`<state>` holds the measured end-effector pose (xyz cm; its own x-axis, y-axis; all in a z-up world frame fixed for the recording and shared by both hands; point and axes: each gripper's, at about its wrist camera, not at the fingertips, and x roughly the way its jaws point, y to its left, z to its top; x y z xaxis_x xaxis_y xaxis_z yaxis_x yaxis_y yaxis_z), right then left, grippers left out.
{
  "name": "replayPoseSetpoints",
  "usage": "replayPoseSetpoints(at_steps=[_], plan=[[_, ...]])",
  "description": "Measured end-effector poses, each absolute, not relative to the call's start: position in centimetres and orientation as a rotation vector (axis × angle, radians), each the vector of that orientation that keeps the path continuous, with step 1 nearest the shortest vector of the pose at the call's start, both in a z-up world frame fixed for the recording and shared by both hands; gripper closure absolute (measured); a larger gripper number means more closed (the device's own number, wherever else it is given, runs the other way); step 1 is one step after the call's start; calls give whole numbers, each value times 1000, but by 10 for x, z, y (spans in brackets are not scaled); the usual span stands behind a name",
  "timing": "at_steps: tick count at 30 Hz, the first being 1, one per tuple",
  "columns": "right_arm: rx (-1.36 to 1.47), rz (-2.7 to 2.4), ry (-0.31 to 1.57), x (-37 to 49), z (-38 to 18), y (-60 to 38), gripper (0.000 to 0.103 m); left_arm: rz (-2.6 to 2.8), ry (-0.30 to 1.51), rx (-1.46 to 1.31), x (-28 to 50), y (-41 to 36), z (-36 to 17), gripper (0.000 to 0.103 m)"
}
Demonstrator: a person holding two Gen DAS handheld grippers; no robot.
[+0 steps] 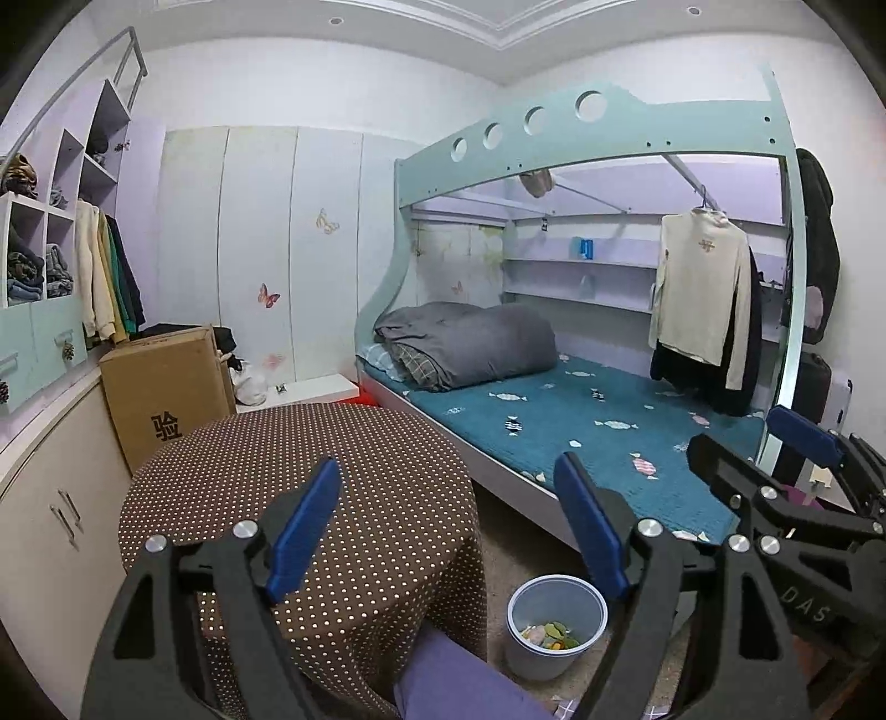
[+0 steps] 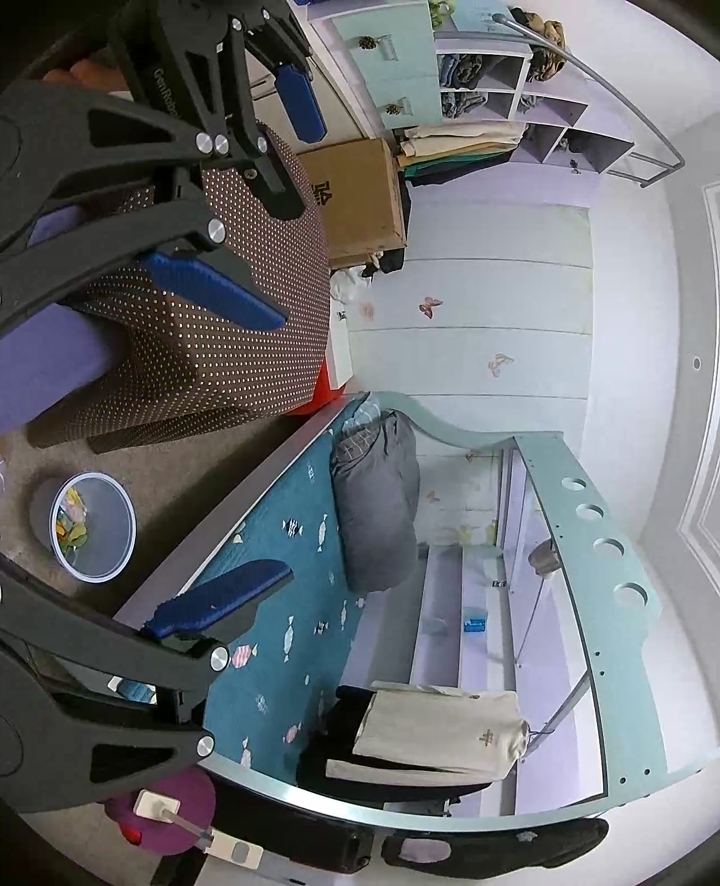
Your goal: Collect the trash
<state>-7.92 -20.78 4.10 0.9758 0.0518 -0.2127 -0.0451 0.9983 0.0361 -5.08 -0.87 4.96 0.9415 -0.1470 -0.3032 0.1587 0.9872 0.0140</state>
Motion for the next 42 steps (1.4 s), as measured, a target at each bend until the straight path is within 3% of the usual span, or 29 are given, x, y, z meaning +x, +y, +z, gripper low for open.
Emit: replayPoseSetpoints(at_steps=[42], plan=[[29,63,252,-71,34,-208,18,-113,343,16,-45,-5,39,16]])
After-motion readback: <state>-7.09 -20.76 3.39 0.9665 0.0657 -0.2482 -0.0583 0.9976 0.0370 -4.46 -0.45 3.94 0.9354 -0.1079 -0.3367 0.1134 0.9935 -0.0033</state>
